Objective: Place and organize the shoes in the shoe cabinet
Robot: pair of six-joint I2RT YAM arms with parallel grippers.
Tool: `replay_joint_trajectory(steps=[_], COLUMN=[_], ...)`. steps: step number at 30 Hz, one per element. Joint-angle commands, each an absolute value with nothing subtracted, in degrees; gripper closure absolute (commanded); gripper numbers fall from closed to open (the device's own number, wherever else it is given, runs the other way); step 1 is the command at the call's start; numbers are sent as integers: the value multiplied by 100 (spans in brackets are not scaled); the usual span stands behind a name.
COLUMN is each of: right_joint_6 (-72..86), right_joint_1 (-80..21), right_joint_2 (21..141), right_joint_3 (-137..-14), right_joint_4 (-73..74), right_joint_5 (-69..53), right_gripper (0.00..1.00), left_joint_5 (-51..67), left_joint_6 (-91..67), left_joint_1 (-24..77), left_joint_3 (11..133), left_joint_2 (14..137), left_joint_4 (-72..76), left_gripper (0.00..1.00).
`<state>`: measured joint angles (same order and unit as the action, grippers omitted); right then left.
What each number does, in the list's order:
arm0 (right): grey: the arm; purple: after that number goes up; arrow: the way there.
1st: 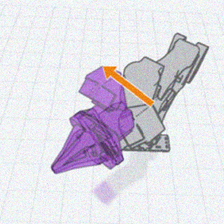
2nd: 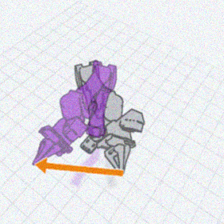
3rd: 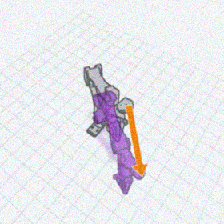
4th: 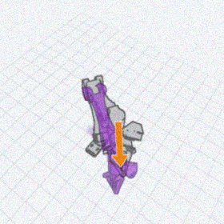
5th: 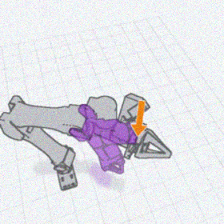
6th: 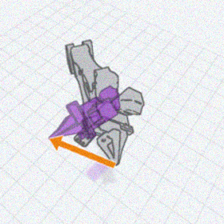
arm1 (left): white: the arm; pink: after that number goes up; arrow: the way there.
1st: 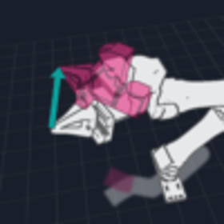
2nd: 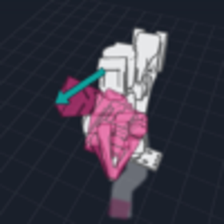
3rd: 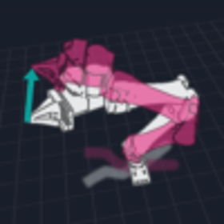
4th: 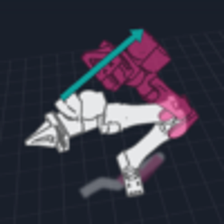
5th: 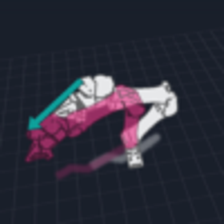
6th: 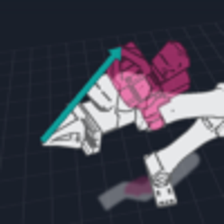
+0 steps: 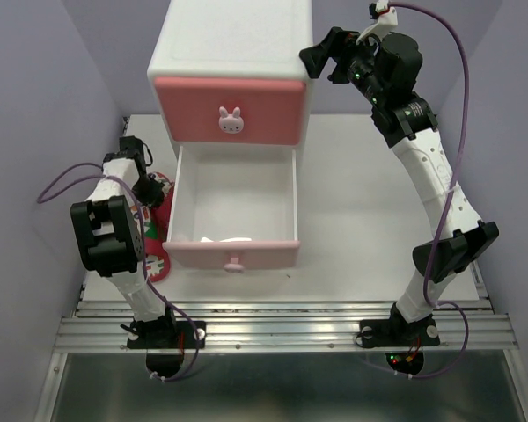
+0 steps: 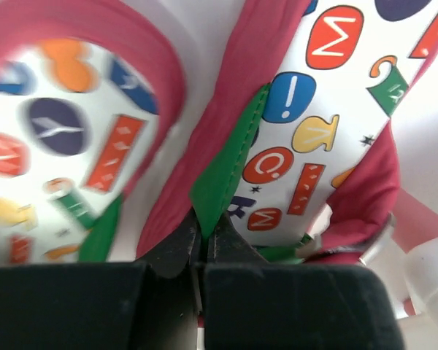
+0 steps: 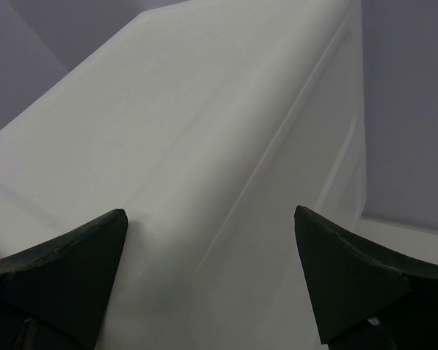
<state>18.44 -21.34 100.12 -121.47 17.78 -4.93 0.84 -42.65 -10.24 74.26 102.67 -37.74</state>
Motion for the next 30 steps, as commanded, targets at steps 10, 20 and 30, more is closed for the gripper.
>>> replay_joint_trajectory(steps=[10,20,30], right_joint_6=[1213,1169,1178], right_joint_1=[-2083,-2083,-2083], right_joint_2=[10169,10090,9993], right_joint_3=[-11997,-11866,-11549], right_joint_4=[3252,3234,3103], right_joint_5=[-422,-466,-545], right_gripper=[0,0,0], left_joint_5=[-2453,-1047,1061], left_joint_6=[-3683,-3067,-3761], left_joint_1=[-1178,-1187,-1187], left_joint_3=[10959,11121,9740], left_joint_2=[9713,8036,6207], left_joint_4=[-6425,-5731,-5496], left_gripper=[100,100,100])
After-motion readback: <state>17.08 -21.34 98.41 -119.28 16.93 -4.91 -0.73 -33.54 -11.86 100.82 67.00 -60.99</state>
